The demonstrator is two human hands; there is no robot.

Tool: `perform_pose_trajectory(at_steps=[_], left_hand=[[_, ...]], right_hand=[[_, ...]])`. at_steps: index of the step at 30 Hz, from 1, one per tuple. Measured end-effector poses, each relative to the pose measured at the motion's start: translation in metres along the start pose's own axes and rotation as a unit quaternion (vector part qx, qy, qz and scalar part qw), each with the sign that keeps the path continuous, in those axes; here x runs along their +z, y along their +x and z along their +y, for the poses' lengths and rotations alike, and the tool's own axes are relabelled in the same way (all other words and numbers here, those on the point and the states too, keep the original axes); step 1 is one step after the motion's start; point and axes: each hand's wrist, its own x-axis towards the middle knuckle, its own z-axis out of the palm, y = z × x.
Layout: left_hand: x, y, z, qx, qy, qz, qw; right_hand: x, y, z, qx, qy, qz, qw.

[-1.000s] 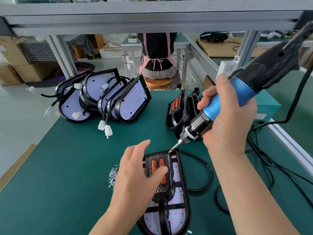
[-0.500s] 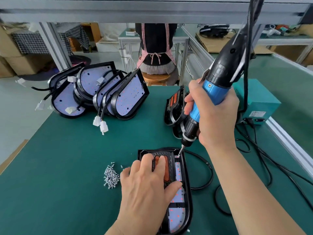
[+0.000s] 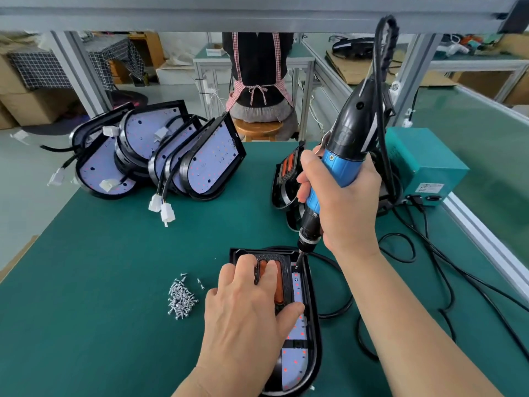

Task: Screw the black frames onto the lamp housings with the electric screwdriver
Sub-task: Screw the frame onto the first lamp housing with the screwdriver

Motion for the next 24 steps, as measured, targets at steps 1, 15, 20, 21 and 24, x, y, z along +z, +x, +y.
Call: perform_pose_trajectory(at_steps=[1,15,20,21,24], left_hand=[[0.001,0.0,0.0,0.001,-0.016,0.006,1.0],[0.008,0.001,0.003,0.014,-0.07,0.072,0.995],[0.005,0.002,0.002,0.01,-0.068,0.065,0.996],[0.005,0.003,0.002,0.01,-0.064,0.061,0.996],[0.004,0.003,0.002,0.014,-0.053,0.052,0.997]], right_hand=[[0.0,-0.001,0.0,0.001,-0.002,-0.005,1.0],[-0.009,-0.001,0.004,0.011,0.026,0.026,0.999],[-0.015,-0.001,0.003,0.034,0.064,-0.019,0.997],[-0.015,-0.002,0.002,0.032,0.065,-0.046,0.996],[-0.01,-0.007,-0.003,0.016,0.054,-0.105,0.993]])
